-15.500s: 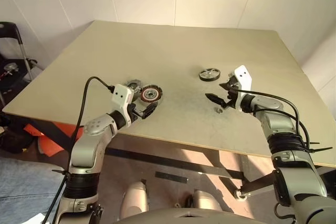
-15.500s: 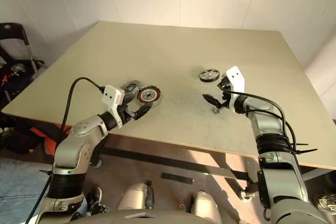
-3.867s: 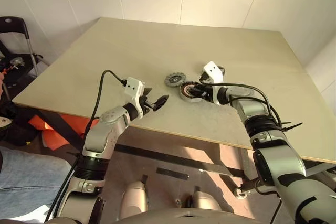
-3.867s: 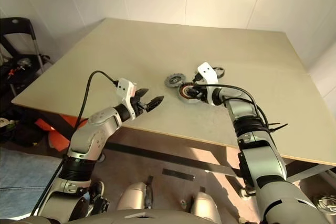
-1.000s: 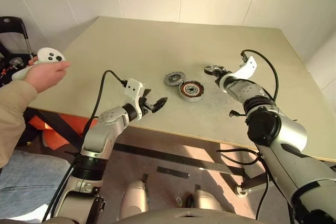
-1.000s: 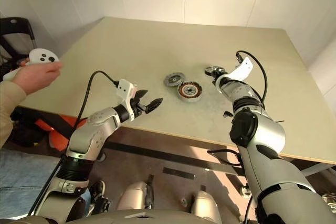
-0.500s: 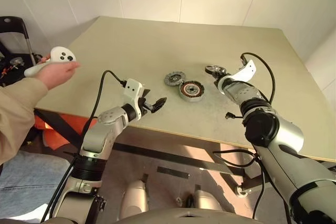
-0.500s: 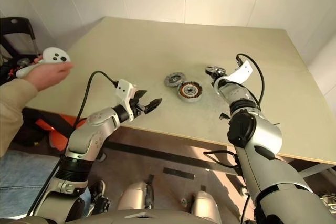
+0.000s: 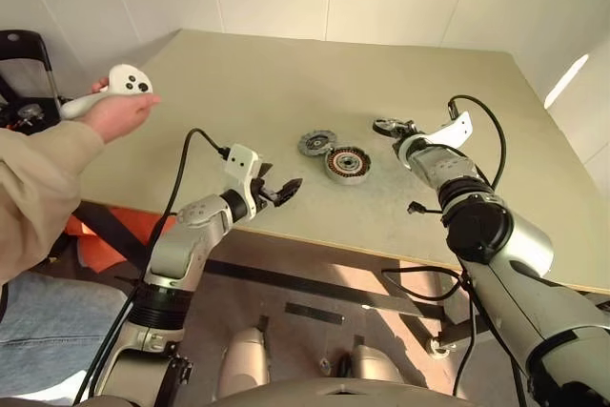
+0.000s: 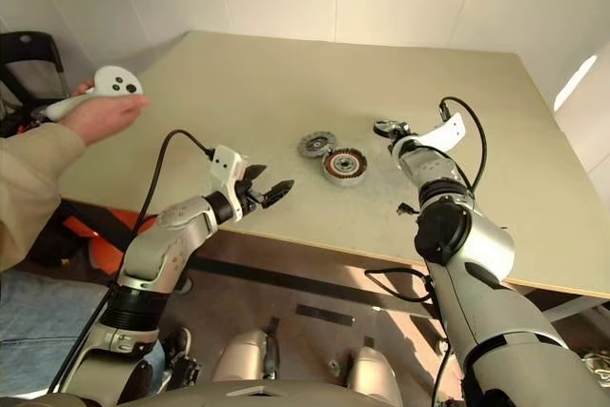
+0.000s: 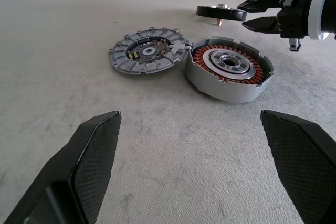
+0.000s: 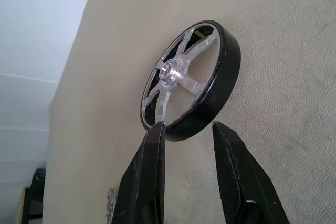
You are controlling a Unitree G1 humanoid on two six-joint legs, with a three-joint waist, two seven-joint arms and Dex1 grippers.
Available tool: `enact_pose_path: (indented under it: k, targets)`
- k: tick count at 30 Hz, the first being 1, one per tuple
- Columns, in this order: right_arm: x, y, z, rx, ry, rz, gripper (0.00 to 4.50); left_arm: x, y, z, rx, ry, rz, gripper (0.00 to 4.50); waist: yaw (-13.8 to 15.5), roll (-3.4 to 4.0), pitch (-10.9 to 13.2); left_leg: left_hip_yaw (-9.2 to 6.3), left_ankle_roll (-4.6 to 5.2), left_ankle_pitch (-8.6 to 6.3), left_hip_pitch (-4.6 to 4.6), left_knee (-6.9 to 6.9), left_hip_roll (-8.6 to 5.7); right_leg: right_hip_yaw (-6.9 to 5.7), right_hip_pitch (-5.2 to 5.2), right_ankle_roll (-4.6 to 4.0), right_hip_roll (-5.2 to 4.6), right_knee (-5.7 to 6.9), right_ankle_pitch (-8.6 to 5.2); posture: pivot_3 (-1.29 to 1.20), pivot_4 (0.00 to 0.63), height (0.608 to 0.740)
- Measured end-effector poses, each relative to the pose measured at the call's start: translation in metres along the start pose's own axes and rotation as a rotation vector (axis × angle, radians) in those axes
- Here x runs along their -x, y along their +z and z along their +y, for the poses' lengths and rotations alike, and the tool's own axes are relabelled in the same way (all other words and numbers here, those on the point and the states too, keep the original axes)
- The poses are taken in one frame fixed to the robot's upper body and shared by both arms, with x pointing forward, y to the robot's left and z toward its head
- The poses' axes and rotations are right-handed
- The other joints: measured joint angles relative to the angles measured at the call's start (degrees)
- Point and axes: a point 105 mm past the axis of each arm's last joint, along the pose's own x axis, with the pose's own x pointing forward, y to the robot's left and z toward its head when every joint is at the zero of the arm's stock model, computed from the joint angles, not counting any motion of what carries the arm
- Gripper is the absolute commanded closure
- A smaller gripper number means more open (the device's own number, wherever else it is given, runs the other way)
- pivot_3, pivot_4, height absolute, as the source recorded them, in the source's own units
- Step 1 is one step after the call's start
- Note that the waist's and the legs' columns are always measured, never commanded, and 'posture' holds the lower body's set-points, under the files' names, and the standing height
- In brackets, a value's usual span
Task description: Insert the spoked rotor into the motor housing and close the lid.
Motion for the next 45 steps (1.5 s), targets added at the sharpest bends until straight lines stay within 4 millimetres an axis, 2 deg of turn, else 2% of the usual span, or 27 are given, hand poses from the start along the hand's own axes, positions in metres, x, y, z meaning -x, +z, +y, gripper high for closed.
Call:
enact_pose_path:
  k: [4, 12, 19, 30, 45]
  targets:
    - [0.0, 0.005, 0.011, -0.019, 0.024, -0.016, 2.93, 0.001, -0.003, 0.0, 0.003, 0.003, 0.007, 0.0, 0.0, 0.0, 0.0, 0.0, 0.0, 0.0, 0.0, 0.0, 0.0, 0.0, 0.0, 0.0, 0.0, 0.0, 0.0, 0.0, 0.0, 0.74]
    - [-0.001, 0.004, 0.018, -0.033, 0.029, -0.021, 2.93, 0.003, -0.004, 0.002, -0.006, 0.009, 0.013, 0.0, 0.0, 0.0, 0.0, 0.0, 0.0, 0.0, -0.01, 0.0, 0.0, 0.0, -0.01, 0.0, 0.0, 0.0, 0.0, 0.0, 0.0, 0.74]
    - [-0.002, -0.006, 0.019, -0.031, 0.02, -0.001, 2.93, 0.005, -0.001, 0.003, -0.02, 0.011, 0.01, 0.0, 0.0, 0.0, 0.0, 0.0, 0.0, 0.0, -0.09, 0.01, -0.01, 0.0, -0.1, 0.0, 0.0, 0.01, 0.0, 0.0, 0.0, 0.74]
    - [-0.002, -0.007, 0.014, -0.023, 0.007, -0.001, 2.93, 0.006, -0.003, 0.003, -0.016, 0.022, 0.017, 0.0, 0.0, 0.0, 0.0, 0.0, 0.0, 0.0, -0.14, 0.04, 0.0, -0.01, -0.16, 0.0, 0.0, 0.03, 0.0, 0.0, 0.0, 0.74]
    - [0.001, 0.014, 0.025, 0.003, 0.063, -0.039, 2.93, 0.001, -0.003, -0.001, -0.011, 0.014, 0.012, 0.0, 0.0, 0.0, 0.0, 0.0, 0.01, 0.0, -0.17, 0.08, 0.0, -0.01, -0.18, 0.0, 0.0, 0.05, 0.01, 0.0, 0.0, 0.74]
